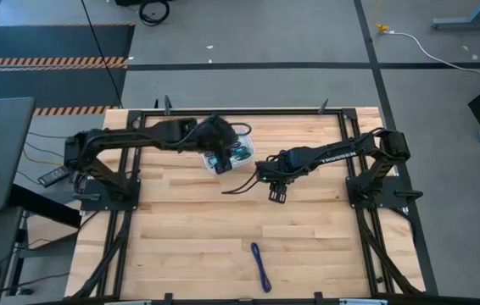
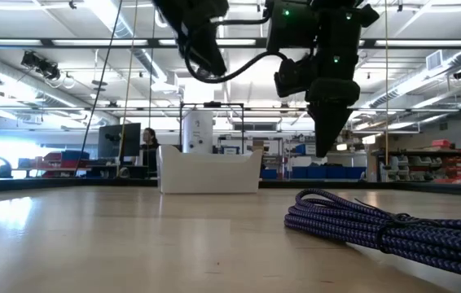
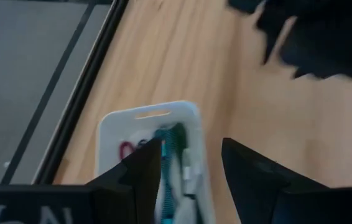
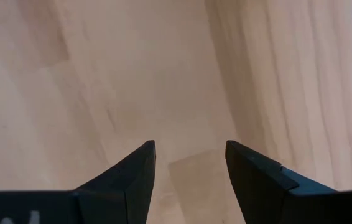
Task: Pick and place USB-C Cables
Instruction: Put the purple charger cable into the white bin
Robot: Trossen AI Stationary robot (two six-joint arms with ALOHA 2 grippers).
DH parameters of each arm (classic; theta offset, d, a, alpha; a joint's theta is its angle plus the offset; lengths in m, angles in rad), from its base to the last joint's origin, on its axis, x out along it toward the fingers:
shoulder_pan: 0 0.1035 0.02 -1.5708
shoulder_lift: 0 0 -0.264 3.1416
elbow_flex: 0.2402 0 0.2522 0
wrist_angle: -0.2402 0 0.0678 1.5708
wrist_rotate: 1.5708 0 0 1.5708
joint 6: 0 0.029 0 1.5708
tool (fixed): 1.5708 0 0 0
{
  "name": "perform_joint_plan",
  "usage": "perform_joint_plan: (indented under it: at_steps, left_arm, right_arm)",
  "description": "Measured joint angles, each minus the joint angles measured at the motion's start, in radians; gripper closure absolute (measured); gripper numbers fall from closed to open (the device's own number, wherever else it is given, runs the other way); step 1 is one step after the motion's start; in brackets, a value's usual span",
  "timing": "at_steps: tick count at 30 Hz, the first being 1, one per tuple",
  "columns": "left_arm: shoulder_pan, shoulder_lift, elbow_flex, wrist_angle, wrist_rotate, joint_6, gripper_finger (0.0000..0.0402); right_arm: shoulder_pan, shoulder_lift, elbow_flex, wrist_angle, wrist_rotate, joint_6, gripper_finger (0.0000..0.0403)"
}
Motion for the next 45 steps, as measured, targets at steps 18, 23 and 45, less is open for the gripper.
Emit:
perform_joint_plan:
  at_steps: [18, 23, 45]
  left_arm:
    - [-0.230, -0.034, -0.073, -0.073, -0.240, -0.068, 0.0228]
    - [-0.256, -0.034, -0.157, 0.006, -0.241, -0.081, 0.0228]
    - [-0.401, -0.034, -0.214, 0.418, -0.233, -0.054, 0.0228]
  right_arm:
    - [0.231, 0.000, 0.000, 0.157, -0.264, 0.604, 0.0202]
    - [0.327, 0.000, 0.000, 0.193, -0.269, 0.829, 0.0202]
    - [0.605, 0.029, 0.000, 0.455, 0.002, 1.179, 0.0202]
